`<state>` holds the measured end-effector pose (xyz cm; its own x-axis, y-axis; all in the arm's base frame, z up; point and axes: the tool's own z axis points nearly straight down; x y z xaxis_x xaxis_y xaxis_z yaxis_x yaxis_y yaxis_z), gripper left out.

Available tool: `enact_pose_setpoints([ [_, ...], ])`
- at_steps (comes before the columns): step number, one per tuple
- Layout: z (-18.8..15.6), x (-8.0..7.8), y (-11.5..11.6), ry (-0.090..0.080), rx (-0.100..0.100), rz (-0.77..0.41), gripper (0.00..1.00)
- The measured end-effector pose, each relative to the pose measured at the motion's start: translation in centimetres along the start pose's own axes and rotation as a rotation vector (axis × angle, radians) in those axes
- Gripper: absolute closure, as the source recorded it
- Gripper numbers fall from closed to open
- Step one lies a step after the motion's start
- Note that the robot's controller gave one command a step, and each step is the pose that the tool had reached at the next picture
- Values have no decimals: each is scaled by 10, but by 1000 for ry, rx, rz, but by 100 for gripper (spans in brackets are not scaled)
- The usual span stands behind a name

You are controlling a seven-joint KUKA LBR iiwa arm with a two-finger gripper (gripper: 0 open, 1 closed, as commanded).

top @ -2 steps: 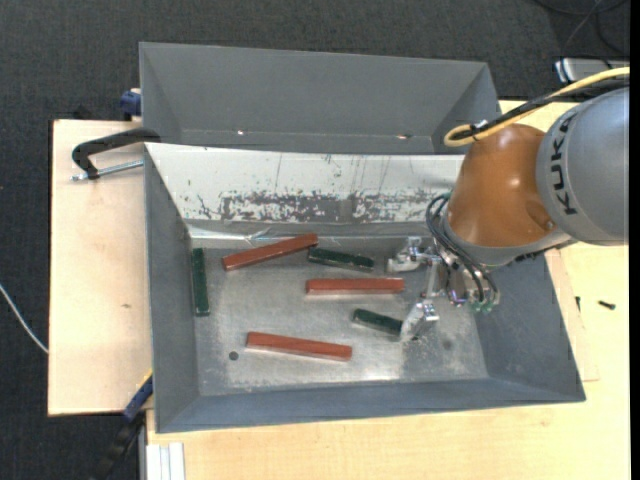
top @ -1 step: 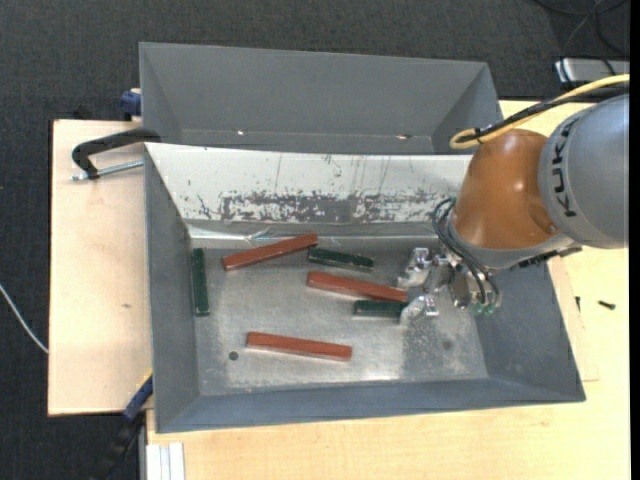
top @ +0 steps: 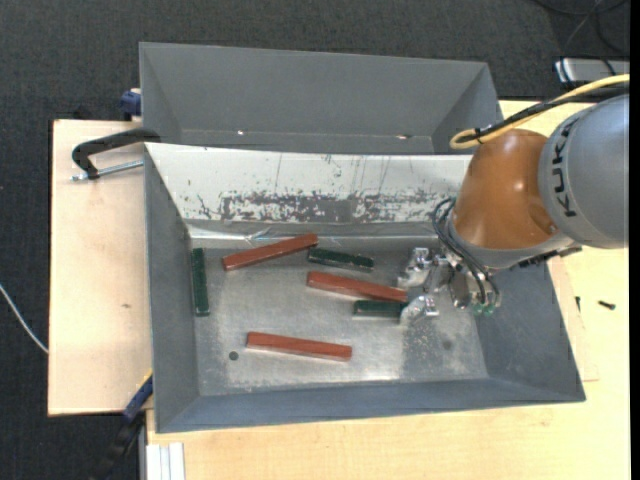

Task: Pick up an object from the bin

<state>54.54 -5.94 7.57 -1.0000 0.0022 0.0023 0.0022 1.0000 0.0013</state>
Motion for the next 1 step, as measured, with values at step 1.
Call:
enact_pose_setpoints([
  [1, -154, 9, 18, -10, 1, 43, 100],
])
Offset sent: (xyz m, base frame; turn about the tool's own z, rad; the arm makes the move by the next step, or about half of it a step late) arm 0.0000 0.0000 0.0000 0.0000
